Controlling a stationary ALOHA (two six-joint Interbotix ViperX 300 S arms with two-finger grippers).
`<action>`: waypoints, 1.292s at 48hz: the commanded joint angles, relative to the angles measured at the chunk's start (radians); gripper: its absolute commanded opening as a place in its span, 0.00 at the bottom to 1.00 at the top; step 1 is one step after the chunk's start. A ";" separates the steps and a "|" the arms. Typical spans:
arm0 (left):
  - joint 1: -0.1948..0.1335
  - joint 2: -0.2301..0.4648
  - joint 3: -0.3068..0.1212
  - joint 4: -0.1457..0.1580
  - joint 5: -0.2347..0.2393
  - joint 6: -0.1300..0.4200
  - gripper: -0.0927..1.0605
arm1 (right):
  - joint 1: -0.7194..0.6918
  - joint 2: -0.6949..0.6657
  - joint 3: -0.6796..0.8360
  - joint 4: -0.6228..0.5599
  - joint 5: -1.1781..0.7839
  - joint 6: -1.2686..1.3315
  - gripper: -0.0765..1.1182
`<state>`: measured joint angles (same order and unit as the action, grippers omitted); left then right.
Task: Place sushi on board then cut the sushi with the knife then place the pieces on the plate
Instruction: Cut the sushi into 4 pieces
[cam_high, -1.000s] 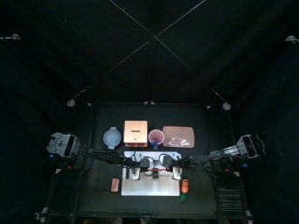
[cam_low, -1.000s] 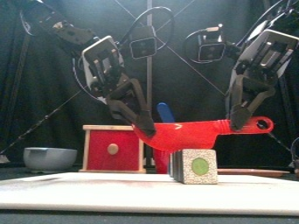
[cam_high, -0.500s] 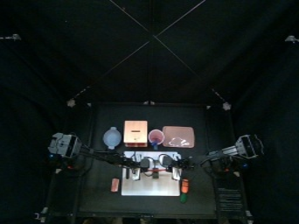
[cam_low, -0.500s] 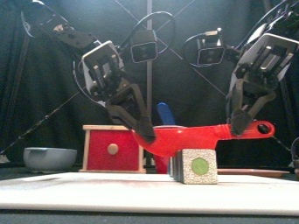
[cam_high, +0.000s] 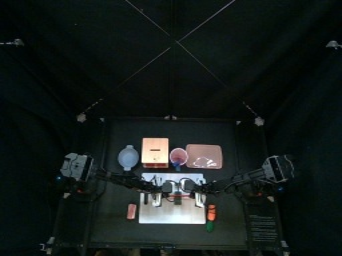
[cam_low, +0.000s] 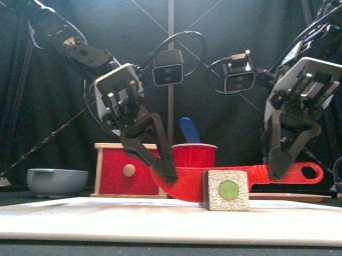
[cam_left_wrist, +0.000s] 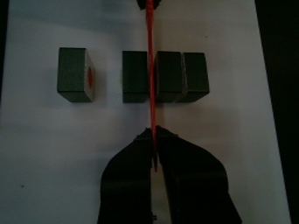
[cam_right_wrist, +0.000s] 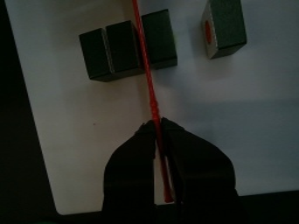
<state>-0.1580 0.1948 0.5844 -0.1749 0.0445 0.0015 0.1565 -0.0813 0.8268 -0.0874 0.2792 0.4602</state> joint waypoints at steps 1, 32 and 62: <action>-0.015 -0.014 -0.025 -0.017 0.000 -0.003 0.44 | 0.011 -0.015 -0.015 0.020 0.002 0.005 0.35; -0.035 -0.101 -0.035 -0.021 0.043 0.002 0.44 | 0.034 -0.118 -0.049 0.031 0.038 0.005 0.34; -0.077 -0.101 -0.052 -0.034 0.046 0.000 0.44 | 0.094 -0.138 -0.040 0.110 0.017 0.006 0.34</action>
<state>-0.2286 0.0997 0.5599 -0.2056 0.0951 0.0000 0.2470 -0.2071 0.7961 0.0123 0.3022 0.4648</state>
